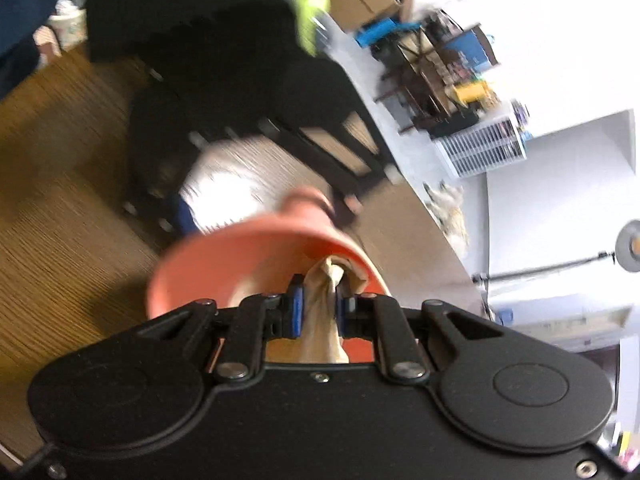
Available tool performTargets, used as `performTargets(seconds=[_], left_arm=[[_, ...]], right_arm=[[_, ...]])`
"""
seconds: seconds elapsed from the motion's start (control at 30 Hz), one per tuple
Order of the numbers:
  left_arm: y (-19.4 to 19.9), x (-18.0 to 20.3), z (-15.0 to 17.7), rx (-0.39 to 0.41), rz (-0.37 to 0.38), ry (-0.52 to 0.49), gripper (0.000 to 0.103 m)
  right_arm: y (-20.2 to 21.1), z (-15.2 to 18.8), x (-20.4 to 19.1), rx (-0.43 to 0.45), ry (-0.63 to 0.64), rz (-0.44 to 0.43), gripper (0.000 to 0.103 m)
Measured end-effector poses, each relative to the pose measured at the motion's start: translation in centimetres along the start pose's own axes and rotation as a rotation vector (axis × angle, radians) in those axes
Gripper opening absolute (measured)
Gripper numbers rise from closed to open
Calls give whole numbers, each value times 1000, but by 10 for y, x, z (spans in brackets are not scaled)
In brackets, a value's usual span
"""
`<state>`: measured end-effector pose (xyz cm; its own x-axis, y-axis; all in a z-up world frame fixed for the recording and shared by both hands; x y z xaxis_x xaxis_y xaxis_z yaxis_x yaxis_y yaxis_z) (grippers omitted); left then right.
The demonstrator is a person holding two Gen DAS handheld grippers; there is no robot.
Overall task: Clean bowl
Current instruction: 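Wipe the inside of the bowl again with the cloth in the right gripper, then rub the cloth around the bowl's rim and outer side with the right gripper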
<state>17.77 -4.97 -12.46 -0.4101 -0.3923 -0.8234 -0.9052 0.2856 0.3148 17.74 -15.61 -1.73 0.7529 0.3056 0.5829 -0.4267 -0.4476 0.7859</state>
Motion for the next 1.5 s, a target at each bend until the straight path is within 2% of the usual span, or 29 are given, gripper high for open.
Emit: performTargets(seconds=[0.1, 0.3, 0.37, 0.53, 0.73, 0.83, 1.07, 1.2, 1.33, 1.5], left_arm=[[0, -1, -1, 1, 1, 2, 92], [-3, -2, 0, 6, 2, -7, 92], [-3, -2, 0, 7, 3, -16, 92], [-4, 0, -1, 7, 6, -27, 92], [-5, 0, -2, 6, 7, -33, 92], [-5, 0, -3, 5, 8, -37, 92], [-5, 1, 0, 9, 8, -32, 92], [-5, 0, 1, 11, 8, -29, 92], [-5, 0, 1, 12, 9, -28, 92], [-5, -1, 1, 12, 10, -29, 92]], right_arm=[[-5, 16, 7, -43, -41, -5, 16], [-27, 34, -13, -120, -48, -112, 16], [-27, 29, -24, -107, -44, -158, 16], [-30, 8, -37, -54, -21, -210, 16], [-18, -21, -32, 19, 24, -174, 16], [-18, -24, -20, 26, 37, -136, 16], [-16, -15, 7, -22, 27, -64, 16], [-21, 0, 10, -63, -8, -56, 16], [-33, 9, 6, -123, -10, -75, 16], [-44, 15, -2, -169, -7, -144, 16]])
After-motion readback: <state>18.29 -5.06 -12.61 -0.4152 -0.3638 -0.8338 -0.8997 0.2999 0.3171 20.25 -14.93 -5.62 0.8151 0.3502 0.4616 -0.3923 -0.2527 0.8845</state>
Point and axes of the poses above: each gripper's, at about its wrist camera, not at the fingertips, and y roughly against the way its jaws point, x to its right, z to its underside, the point moved 2 cm from there along -y, roughly the way its jaws point, and after that the axes turned 9 degrees about -z, right-handed, at the moved point
